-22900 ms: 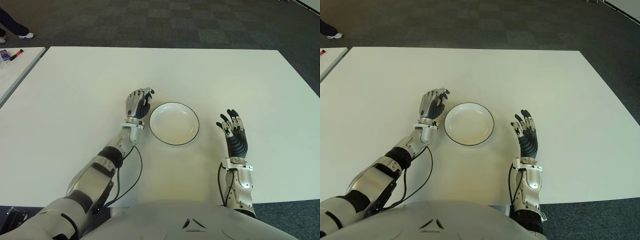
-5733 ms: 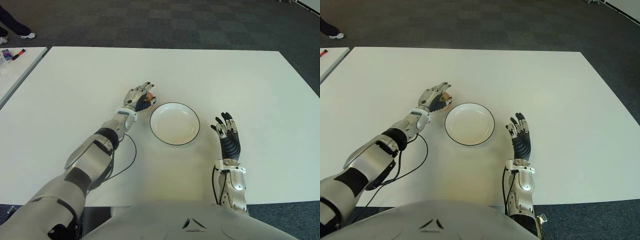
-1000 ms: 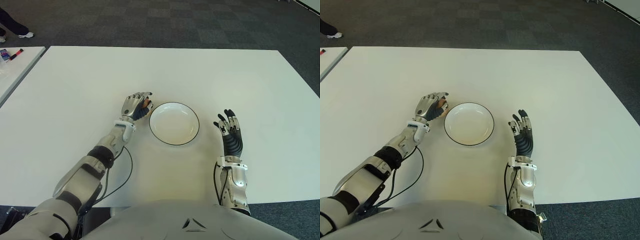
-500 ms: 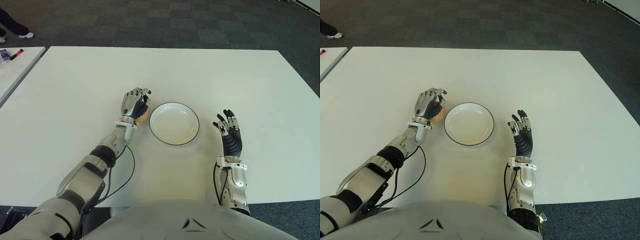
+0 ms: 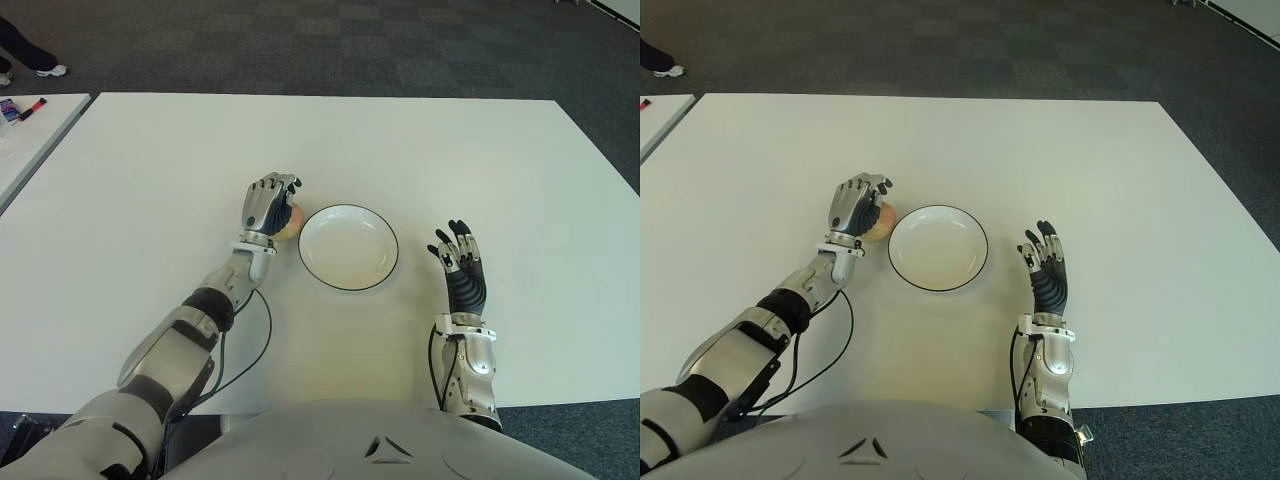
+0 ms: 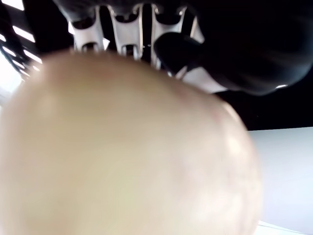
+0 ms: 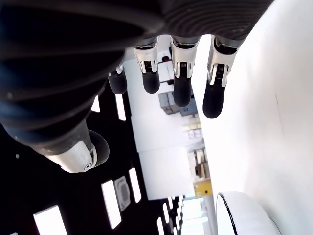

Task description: Put the apples into the plate.

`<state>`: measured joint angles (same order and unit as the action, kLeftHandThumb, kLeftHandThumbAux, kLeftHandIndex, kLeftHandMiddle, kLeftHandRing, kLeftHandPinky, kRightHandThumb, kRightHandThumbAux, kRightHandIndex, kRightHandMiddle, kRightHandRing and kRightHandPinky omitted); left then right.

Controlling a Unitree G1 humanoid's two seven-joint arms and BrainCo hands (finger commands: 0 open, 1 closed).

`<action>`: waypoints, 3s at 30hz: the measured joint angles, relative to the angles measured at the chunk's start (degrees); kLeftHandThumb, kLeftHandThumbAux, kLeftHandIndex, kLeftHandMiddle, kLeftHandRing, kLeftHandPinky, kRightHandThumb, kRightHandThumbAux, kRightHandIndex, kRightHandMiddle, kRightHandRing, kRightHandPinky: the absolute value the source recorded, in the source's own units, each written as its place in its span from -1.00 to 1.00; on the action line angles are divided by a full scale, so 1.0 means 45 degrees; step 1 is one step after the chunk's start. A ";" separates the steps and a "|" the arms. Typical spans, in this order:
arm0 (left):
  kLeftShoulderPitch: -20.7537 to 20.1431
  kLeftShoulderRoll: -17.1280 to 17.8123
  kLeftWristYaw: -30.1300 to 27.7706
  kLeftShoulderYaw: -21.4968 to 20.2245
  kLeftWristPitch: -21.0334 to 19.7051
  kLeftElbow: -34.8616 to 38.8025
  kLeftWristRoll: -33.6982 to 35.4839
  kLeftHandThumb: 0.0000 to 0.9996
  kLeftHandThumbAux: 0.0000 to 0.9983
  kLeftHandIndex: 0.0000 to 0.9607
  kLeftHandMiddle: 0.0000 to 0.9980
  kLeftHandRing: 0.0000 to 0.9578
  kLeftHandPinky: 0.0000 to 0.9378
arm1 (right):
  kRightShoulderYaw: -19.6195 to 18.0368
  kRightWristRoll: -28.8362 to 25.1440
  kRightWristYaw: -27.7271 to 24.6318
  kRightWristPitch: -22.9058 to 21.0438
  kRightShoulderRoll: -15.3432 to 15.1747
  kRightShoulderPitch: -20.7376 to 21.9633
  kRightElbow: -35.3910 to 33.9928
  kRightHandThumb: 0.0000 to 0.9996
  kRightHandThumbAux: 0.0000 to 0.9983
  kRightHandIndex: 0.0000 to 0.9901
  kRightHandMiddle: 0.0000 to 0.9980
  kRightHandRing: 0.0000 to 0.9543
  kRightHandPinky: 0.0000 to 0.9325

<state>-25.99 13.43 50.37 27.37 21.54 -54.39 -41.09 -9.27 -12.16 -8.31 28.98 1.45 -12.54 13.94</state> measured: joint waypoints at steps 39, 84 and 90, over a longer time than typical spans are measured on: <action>0.0002 -0.0089 0.0305 -0.0087 0.0257 0.0049 0.0078 0.90 0.21 -0.17 0.00 0.51 0.66 | -0.0202 -0.0057 -0.0332 0.0127 -0.0053 0.0023 0.0203 -0.18 0.22 -0.85 -0.83 -0.73 -0.45; 0.0575 -0.0506 0.0746 -0.1834 0.1951 0.0613 0.1716 -0.23 0.16 -0.78 -0.43 -0.25 -0.13 | 0.0982 0.2064 0.1408 -0.0885 0.0114 0.1823 -0.0591 -0.10 0.26 -0.94 -0.88 -0.73 -0.44; 0.0602 -0.0878 0.0536 -0.2541 0.3006 0.0576 0.2701 -0.32 0.20 -0.86 -0.52 -0.36 -0.22 | 0.1187 0.2427 0.1532 -0.0976 -0.0033 0.2730 -0.0059 -0.11 0.33 -0.99 -0.91 -0.75 -0.45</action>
<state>-23.28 9.48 52.78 15.93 35.07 -51.80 -28.94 -3.92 -1.23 -1.42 24.59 1.30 -0.26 13.67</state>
